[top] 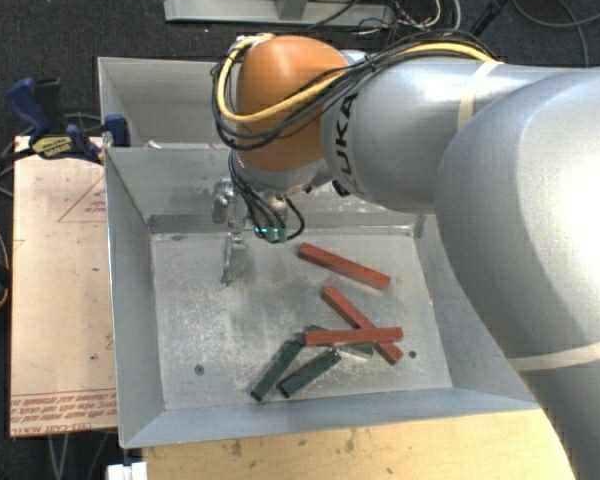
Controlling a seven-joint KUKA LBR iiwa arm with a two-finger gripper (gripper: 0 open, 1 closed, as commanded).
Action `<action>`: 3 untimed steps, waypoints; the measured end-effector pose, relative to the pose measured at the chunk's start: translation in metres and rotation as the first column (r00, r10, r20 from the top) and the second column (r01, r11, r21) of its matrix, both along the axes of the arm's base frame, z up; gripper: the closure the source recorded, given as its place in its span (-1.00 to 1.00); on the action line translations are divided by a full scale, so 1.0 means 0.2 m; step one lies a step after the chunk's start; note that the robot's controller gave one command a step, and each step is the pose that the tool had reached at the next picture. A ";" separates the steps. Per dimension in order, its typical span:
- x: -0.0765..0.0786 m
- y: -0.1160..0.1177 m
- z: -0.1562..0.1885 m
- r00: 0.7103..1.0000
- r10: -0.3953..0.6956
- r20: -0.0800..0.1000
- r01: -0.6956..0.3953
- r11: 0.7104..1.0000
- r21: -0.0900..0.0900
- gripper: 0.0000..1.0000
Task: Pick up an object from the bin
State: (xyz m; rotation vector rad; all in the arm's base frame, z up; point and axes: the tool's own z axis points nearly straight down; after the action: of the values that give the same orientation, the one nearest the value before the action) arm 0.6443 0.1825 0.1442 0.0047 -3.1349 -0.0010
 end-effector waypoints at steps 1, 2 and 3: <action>0.01 0.00 0.02 1.000 -0.003 0.008 0.003 1.000 0.001 -1.00; -0.28 -0.33 -0.30 0.996 0.088 0.010 -0.088 0.996 0.001 -1.00; -0.42 -0.41 -0.23 0.987 0.160 0.004 -0.160 0.987 0.000 -1.00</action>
Offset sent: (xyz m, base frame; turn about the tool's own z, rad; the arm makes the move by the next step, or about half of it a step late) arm -0.0688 -0.0824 -0.0742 -0.1045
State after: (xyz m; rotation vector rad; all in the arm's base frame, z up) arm 0.5598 0.1009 0.0982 0.2558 -3.1283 -0.0009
